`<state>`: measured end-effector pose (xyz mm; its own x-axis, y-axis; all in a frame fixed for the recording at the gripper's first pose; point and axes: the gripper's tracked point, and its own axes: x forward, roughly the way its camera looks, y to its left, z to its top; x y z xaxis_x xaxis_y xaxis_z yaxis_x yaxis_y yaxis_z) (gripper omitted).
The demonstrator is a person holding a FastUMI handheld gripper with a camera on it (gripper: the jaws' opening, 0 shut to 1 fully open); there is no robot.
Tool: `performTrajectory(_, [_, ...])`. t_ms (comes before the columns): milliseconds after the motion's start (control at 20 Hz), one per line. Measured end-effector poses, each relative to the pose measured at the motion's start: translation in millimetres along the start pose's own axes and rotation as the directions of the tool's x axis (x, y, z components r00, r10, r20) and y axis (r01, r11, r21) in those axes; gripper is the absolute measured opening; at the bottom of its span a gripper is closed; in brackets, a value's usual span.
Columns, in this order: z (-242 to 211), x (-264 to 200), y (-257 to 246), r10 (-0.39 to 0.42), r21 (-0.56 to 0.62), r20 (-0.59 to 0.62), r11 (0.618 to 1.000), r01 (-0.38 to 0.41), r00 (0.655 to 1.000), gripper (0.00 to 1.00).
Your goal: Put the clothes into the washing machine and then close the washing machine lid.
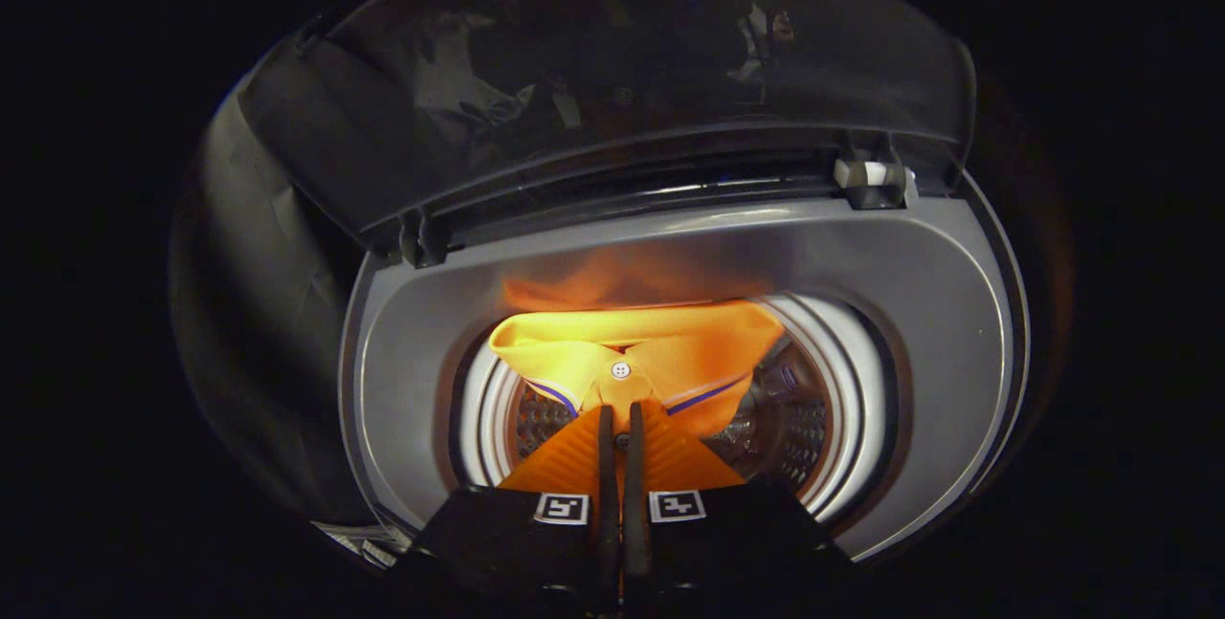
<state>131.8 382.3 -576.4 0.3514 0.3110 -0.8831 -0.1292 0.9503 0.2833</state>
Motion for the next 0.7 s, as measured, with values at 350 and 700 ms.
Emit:
performTrajectory(350, [-9,17,-12,-0.055,-0.009,-0.036,0.998,0.055,0.998,0.10])
performTrajectory(700, [-15,21,-15,-0.063,0.008,-0.053,0.998,0.063,0.997,0.14])
